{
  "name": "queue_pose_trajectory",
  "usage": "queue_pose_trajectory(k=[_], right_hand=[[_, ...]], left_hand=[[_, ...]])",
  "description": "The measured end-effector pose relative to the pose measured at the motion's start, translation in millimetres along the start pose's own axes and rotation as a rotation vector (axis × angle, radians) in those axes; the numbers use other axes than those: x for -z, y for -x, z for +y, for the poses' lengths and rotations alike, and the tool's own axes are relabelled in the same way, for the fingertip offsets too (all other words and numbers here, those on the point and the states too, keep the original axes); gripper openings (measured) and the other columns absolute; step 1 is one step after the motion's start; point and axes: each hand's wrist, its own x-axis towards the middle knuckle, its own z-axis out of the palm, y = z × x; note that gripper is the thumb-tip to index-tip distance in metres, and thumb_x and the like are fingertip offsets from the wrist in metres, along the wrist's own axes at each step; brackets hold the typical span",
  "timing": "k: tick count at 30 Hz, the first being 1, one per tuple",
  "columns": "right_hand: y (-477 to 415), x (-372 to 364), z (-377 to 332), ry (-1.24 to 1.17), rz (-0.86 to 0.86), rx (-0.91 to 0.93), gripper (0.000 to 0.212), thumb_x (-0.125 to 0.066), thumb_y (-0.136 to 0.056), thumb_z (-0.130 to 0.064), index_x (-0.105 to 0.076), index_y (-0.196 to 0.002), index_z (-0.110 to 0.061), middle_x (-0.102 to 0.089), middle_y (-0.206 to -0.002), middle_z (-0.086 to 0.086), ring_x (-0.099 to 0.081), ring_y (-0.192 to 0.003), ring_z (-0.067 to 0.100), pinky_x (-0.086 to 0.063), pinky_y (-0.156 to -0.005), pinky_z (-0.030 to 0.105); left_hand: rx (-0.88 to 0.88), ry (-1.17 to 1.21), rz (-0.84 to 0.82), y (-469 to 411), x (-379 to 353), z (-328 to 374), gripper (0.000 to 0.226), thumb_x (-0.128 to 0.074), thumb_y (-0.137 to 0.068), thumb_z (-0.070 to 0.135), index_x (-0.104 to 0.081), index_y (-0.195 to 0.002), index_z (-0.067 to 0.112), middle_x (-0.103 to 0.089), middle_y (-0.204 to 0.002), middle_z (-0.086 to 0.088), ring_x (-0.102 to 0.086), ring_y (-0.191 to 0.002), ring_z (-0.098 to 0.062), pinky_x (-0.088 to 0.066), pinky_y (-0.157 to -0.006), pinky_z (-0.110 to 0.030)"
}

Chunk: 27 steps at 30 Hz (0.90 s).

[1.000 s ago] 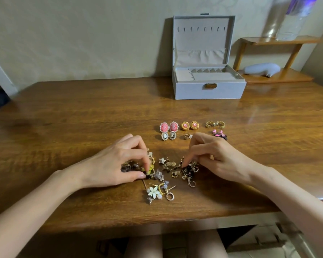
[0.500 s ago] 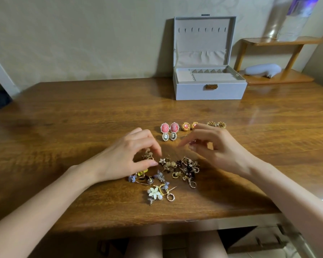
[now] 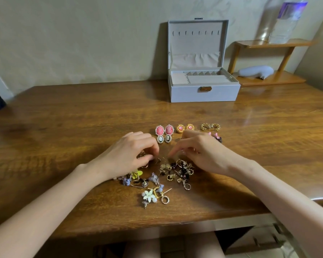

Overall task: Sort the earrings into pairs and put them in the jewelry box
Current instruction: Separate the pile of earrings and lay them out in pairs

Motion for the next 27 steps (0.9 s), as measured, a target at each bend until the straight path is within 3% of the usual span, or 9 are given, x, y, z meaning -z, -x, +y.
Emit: queue_pose_trajectory(k=[5, 8, 11, 16, 21, 25, 27], right_hand=[[-3.7, -2.8, -9.5, -0.006, -0.096, 0.047, 0.045, -0.05, -0.083, 0.006, -0.072, -0.101, -0.029, -0.053, -0.09, 0.003, -0.053, -0.083, 0.016, -0.048, -0.072, 0.037], [-5.1, -0.7, -11.3, -0.044, -0.097, 0.061, 0.041, -0.052, -0.085, 0.004, -0.072, -0.1, -0.029, -0.052, -0.087, 0.002, -0.051, -0.079, 0.014, -0.046, -0.068, 0.033], [-8.6, 2.2, -10.5, -0.049, -0.054, 0.04, 0.039, -0.053, -0.086, 0.003, -0.072, -0.101, -0.028, -0.053, -0.087, 0.002, -0.05, -0.079, 0.01, -0.044, -0.069, 0.029], [-11.9, -1.8, -13.3, 0.01, -0.089, 0.011, 0.042, -0.049, -0.087, 0.003, -0.071, -0.104, -0.029, -0.05, -0.087, -0.001, -0.047, -0.077, 0.006, -0.044, -0.067, 0.029], [-10.6, -0.7, -15.0, -0.048, -0.122, 0.054, 0.037, -0.052, -0.087, 0.002, -0.072, -0.101, -0.026, -0.05, -0.085, -0.007, -0.046, -0.074, -0.002, -0.035, -0.063, 0.014], [-16.5, 7.7, -15.4, -0.122, 0.057, 0.002, 0.024, -0.063, -0.085, -0.003, -0.073, -0.099, -0.02, -0.058, -0.086, -0.016, -0.052, -0.074, -0.005, -0.038, -0.065, 0.008], [-24.0, 10.6, -16.5, -0.138, 0.128, -0.054, 0.022, -0.071, -0.079, -0.005, -0.074, -0.097, -0.018, -0.066, -0.088, -0.012, -0.056, -0.072, -0.005, -0.04, -0.067, 0.004]], left_hand=[[0.176, 0.206, 0.046, -0.3, 7.6, -3.1, 0.01, -0.067, -0.083, 0.014, -0.062, -0.082, 0.023, -0.061, -0.085, 0.016, -0.058, -0.085, -0.003, -0.047, -0.073, -0.016], [0.318, 0.476, 0.082, -2.9, 15.8, -2.8, 0.005, -0.065, -0.082, 0.01, -0.063, -0.085, 0.014, -0.066, -0.083, 0.004, -0.064, -0.082, -0.006, -0.051, -0.074, -0.017], [0.511, 0.887, 0.121, -5.4, 20.7, -2.1, 0.005, -0.061, -0.083, 0.004, -0.059, -0.088, 0.004, -0.069, -0.083, -0.007, -0.07, -0.082, -0.018, -0.055, -0.066, -0.019], [0.742, 1.284, 0.134, -8.7, 21.7, -5.9, 0.019, -0.062, -0.076, 0.011, -0.063, -0.094, 0.004, -0.072, -0.089, -0.012, -0.07, -0.085, -0.016, -0.056, -0.068, -0.02], [0.754, 1.221, 0.148, -8.2, 20.4, -7.8, 0.03, -0.069, -0.068, 0.012, -0.066, -0.096, 0.005, -0.072, -0.091, -0.009, -0.066, -0.086, -0.015, -0.055, -0.071, -0.018], [0.74, 1.05, 0.178, -7.6, 21.4, -7.2, 0.02, -0.065, -0.079, 0.006, -0.066, -0.098, 0.01, -0.073, -0.089, -0.008, -0.069, -0.081, -0.013, -0.053, -0.064, -0.016], [0.717, 0.913, 0.194, -8.8, 21.0, -7.7, 0.018, -0.062, -0.084, 0.005, -0.065, -0.099, 0.013, -0.073, -0.085, -0.008, -0.07, -0.079, -0.014, -0.054, -0.061, -0.017]])
